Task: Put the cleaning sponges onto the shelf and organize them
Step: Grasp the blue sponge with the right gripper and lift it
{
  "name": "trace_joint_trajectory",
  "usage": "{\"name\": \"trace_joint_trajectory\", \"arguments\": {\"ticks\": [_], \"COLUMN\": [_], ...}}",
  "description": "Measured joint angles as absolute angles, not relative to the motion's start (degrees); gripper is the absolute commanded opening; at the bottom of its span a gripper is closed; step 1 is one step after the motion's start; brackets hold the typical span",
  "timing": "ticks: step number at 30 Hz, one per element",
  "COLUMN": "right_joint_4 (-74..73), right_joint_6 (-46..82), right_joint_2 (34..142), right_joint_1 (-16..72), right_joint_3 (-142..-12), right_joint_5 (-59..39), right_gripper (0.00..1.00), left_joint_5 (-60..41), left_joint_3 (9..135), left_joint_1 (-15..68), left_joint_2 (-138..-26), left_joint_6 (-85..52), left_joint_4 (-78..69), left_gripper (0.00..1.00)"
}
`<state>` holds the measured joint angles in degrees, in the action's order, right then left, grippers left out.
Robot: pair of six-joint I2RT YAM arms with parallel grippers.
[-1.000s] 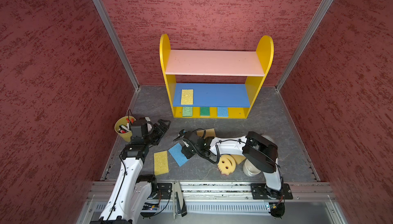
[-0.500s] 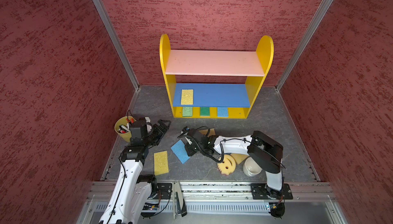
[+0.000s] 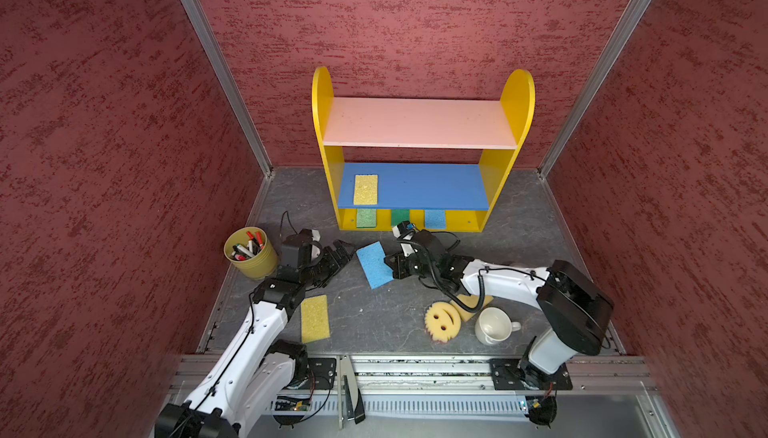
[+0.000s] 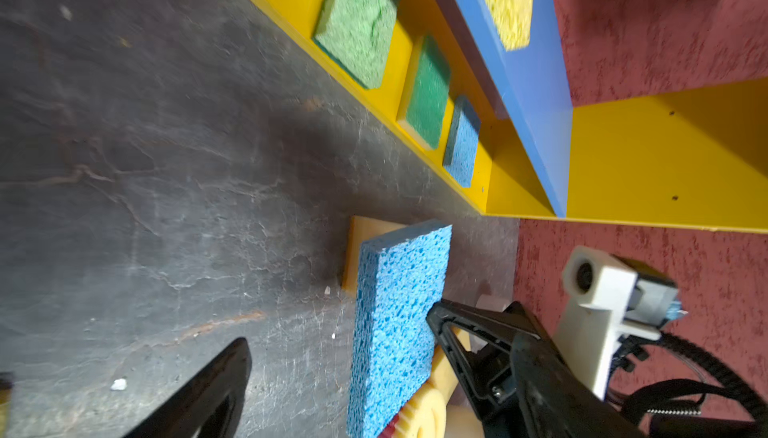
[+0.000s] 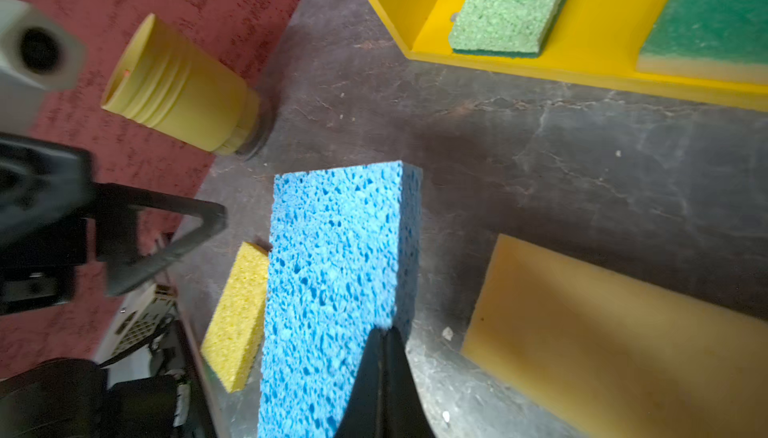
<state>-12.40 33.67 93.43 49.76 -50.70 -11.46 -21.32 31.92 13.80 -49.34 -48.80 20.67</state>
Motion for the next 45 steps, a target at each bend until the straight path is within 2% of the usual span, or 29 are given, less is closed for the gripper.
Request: {"name": "trace_joint_trajectory", "arguments": {"ticks": [3, 5, 7, 9, 14, 17, 18, 20, 22, 23, 26, 29, 32, 35, 41, 45], "right_joint_4": [-15.8, -17.8, -19.6, -21.2, -24.5, -25.5, -25.6, -26.7, -28.1, -29.1, -33.9, -42.6, -52.2, -59.3, -66.4, -68.4], "right_joint_6": [35.8, 37.1, 38.4, 39.5, 41.8, 42.7, 43.0, 43.5, 44.1, 44.5, 47.1, 51.6, 57.4, 62.5, 67.8, 69.6], "right_joint_2": [91.6, 90.9, 90.6, 90.6, 90.6, 90.6, 90.6, 90.6, 90.6, 90.6, 91.3, 94.0, 98.4, 102.2, 105.2, 106.1], "right_joint_1": [48.9, 48.2, 47.8, 47.6, 47.6, 47.6, 47.6, 47.5, 47.4, 47.2, 47.1, 46.8, 46.5, 46.5, 46.5, 46.5], "right_joint_3": [-48.8, -47.9, -47.4, -47.1, -45.8, -44.9, -44.8, -44.7, -44.6, -44.3, -44.0, -42.7, -41.1, -40.2, -40.1, -40.1], "right_joint_5": [-13.7, -15.2, -16.8, -18.3, -21.5, -22.3, -22.5, -22.9, -23.8, -24.6, -28.5, -31.9, -34.4, -36.3, -38.0, -38.5], "right_gripper": [0.0, 0.0, 0.0, 0.0, 0.0, 0.0, 0.04, 0.25, 0.4, 0.45, 0.52, 0.52, 0.42, 0.42, 0.44, 0.4], "left_joint_5": [-20.1, -19.3, -18.9, -18.4, -17.8, -17.8, -17.8, -17.6, -17.1, -16.7, -16.2, -16.0, -16.1, -16.1, -16.2, -16.5], "left_joint_3": [32.2, 32.9, 33.6, 33.7, 34.0, 34.5, 34.9, 35.9, 36.8, 37.1, 37.5, 37.5, 37.5, 37.5, 37.5, 37.5], "left_joint_1": [18.2, 20.4, 21.8, 22.8, 24.5, 24.9, 25.1, 25.2, 25.2, 25.2, 25.1, 24.8, 24.4, 24.0, 23.1, 22.8], "left_joint_2": [-51.6, -52.9, -54.2, -55.2, -57.8, -58.3, -58.3, -58.3, -58.2, -58.0, -57.3, -56.4, -56.0, -56.0, -56.0, -56.7], "left_joint_6": [-48.8, -48.8, -48.9, -49.6, -50.0, -50.2, -49.8, -49.5, -49.1, -49.0, -48.8, -48.6, -48.5, -48.4, -48.2, -48.2], "left_joint_4": [18.0, 16.8, 15.2, 13.2, 10.3, 9.8, 9.9, 10.7, 10.9, 11.0, 11.2, 11.7, 12.3, 12.7, 12.7, 12.4], "left_gripper": [0.97, 0.9, 0.78, 0.6, 0.27, 0.13, 0.11, 0.1, 0.1, 0.1, 0.1, 0.11, 0.11, 0.12, 0.12, 0.12]}}
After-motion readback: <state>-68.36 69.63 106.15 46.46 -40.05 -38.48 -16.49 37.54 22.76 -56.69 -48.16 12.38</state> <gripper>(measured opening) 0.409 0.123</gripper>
